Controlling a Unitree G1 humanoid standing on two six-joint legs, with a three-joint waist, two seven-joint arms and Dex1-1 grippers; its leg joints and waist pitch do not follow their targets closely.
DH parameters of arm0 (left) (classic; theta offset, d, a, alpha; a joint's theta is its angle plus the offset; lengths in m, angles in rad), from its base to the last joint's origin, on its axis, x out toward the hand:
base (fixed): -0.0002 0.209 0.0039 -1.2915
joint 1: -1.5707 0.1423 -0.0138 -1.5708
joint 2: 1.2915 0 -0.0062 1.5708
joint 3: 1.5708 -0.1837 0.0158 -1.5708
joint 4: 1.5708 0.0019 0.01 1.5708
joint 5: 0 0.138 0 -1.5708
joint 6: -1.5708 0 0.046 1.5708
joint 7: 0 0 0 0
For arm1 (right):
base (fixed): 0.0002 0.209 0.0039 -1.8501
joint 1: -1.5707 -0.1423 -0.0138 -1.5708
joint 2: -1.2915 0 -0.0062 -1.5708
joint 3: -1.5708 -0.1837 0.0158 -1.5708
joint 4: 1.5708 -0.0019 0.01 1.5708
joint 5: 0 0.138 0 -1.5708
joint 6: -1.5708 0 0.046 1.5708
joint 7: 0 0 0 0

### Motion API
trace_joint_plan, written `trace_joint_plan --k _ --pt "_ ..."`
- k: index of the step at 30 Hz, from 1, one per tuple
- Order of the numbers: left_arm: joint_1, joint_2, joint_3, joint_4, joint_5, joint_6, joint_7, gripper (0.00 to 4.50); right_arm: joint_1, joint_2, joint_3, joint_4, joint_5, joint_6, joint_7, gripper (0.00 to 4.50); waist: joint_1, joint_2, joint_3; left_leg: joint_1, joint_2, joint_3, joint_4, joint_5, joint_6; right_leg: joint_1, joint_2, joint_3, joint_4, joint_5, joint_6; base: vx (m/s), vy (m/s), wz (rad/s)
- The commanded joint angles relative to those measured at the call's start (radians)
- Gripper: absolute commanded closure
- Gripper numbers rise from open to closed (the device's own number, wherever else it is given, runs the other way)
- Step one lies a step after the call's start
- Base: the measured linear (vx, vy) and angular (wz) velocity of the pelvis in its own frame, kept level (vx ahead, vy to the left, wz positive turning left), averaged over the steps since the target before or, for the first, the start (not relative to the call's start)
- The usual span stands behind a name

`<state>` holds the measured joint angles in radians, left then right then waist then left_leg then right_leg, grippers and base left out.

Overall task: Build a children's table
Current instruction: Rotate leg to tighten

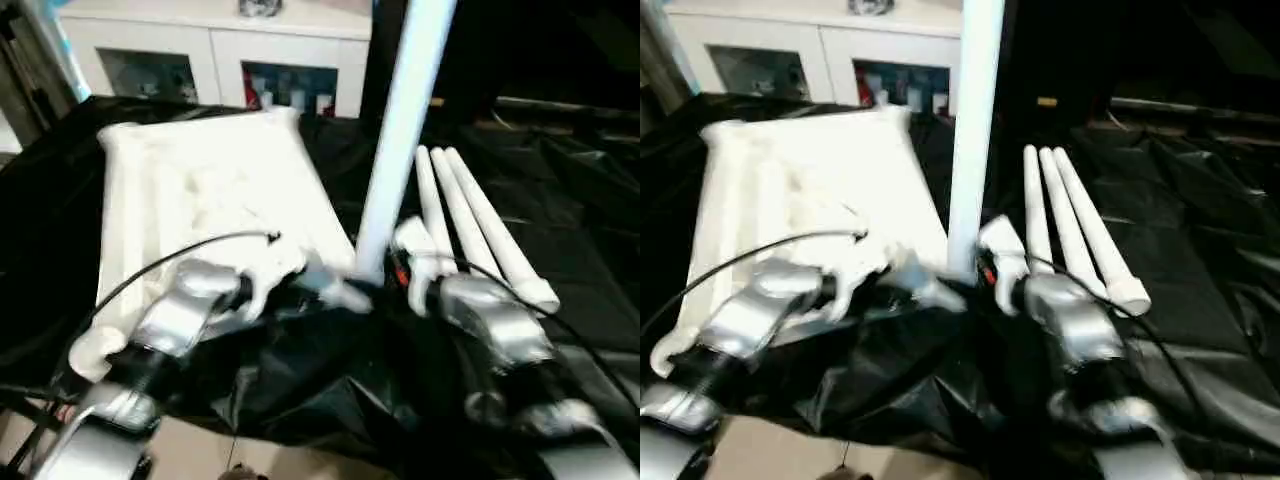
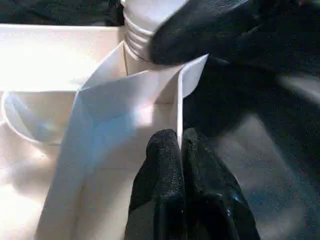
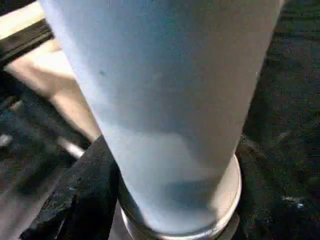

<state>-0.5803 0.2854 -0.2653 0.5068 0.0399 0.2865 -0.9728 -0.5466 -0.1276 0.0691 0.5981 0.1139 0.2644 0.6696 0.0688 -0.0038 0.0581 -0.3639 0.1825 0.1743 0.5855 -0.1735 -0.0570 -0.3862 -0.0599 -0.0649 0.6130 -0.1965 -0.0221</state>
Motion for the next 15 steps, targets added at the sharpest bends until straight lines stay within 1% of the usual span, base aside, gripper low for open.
trace_joint_plan --k 1,2,3,5,6,7,9,10,11,12,13,14,15 --pt "-0.070 -0.080 -0.001 -0.004 -0.013 0.002 0.071 4.50 -0.018 0.078 0.018 0.091 -0.014 0.017 -0.132 1.77 -0.003 0.002 -0.059 0.016 0.049 -0.022 -0.077 -0.270 -0.022 0.030 -0.093 0.054 -0.092 -0.340 -0.181 0.000 0.000 0.00" --pt "-0.089 -0.104 0.006 0.016 -0.011 0.010 0.111 4.50 -0.037 0.111 -0.001 0.120 -0.007 0.015 -0.186 1.77 -0.004 0.002 -0.060 0.017 0.049 -0.021 -0.075 -0.266 -0.025 0.030 -0.093 0.055 -0.091 -0.331 -0.183 0.000 0.000 0.00" --pt "-0.105 -0.125 0.012 0.030 -0.010 0.015 0.142 4.50 -0.051 0.137 -0.010 0.138 -0.004 0.014 -0.216 1.77 -0.005 0.002 -0.063 0.014 0.049 -0.022 -0.076 -0.252 -0.025 0.034 -0.094 0.055 -0.088 -0.301 -0.188 0.000 0.000 0.00" --pt "-0.114 -0.143 0.015 0.037 -0.011 0.016 0.156 4.50 -0.059 0.158 -0.003 0.150 -0.009 -0.011 -0.209 1.77 -0.004 0.003 -0.065 0.009 0.050 -0.019 -0.073 -0.216 -0.007 0.039 -0.093 0.055 -0.081 -0.217 -0.199 0.000 0.000 0.00" --pt "-0.116 -0.148 0.014 0.036 -0.011 0.014 0.155 4.50 -0.060 0.161 0.007 0.150 -0.016 -0.022 -0.200 1.22 -0.003 0.004 -0.066 0.008 0.050 -0.019 -0.072 -0.209 -0.002 0.039 -0.093 0.054 -0.080 -0.200 -0.202 0.000 0.000 0.00" --pt "-0.114 -0.150 0.009 0.031 -0.010 0.012 0.148 4.50 -0.060 0.163 0.014 0.147 -0.020 -0.032 -0.185 1.22 -0.003 0.004 -0.068 0.007 0.050 -0.018 -0.071 -0.188 0.007 0.042 -0.091 0.055 -0.075 -0.151 -0.210 0.000 0.000 0.00" --pt "-0.111 -0.149 0.003 0.024 -0.008 0.007 0.134 4.50 -0.058 0.161 0.017 0.141 -0.015 -0.032 -0.156 1.01 -0.001 0.002 -0.069 0.006 0.049 -0.016 -0.068 -0.161 0.026 0.044 -0.091 0.054 -0.069 -0.095 -0.227 0.000 0.000 0.00" --pt "-0.105 -0.146 -0.003 0.017 -0.008 0.001 0.120 4.50 -0.056 0.158 0.019 0.135 -0.011 -0.031 -0.133 1.01 -0.001 0.003 -0.068 0.005 0.049 -0.016 -0.069 -0.163 0.030 0.044 -0.091 0.054 -0.070 -0.097 -0.229 0.000 0.000 0.00" --pt "-0.091 -0.134 -0.015 0.001 -0.012 -0.010 0.089 4.50 -0.051 0.143 0.026 0.118 -0.003 -0.022 -0.078 0.79 -0.001 0.004 -0.066 0.006 0.049 -0.015 -0.069 -0.180 0.033 0.046 -0.092 0.054 -0.074 -0.117 -0.227 0.000 0.000 0.00" --pt "-0.084 -0.128 -0.020 -0.006 -0.014 -0.015 0.072 4.50 -0.047 0.134 0.034 0.109 -0.003 -0.024 -0.051 0.69 -0.001 0.004 -0.066 0.006 0.050 -0.016 -0.069 -0.185 0.032 0.046 -0.093 0.054 -0.075 -0.128 -0.227 0.000 0.000 0.00" --pt "-0.080 -0.125 -0.023 -0.010 -0.015 -0.019 0.062 4.50 -0.045 0.128 0.039 0.104 -0.004 -0.027 -0.034 0.69 -0.001 0.003 -0.065 0.006 0.050 -0.016 -0.070 -0.198 0.032 0.047 -0.094 0.054 -0.077 -0.151 -0.223 0.000 0.000 0.00" --pt "-0.074 -0.119 -0.028 -0.017 -0.017 -0.019 0.050 4.50 -0.042 0.116 0.048 0.095 -0.003 -0.030 -0.012 0.63 -0.001 0.004 -0.065 0.007 0.052 -0.017 -0.071 -0.202 0.031 0.046 -0.094 0.054 -0.078 -0.162 -0.220 0.000 0.000 0.00" --pt "-0.063 -0.107 -0.034 -0.028 -0.020 -0.022 0.030 4.50 -0.033 0.093 0.063 0.072 0.003 -0.027 0.034 0.45 -0.001 0.005 -0.065 0.007 0.052 -0.017 -0.072 -0.204 0.030 0.046 -0.092 0.054 -0.077 -0.160 -0.220 0.000 0.000 0.00"
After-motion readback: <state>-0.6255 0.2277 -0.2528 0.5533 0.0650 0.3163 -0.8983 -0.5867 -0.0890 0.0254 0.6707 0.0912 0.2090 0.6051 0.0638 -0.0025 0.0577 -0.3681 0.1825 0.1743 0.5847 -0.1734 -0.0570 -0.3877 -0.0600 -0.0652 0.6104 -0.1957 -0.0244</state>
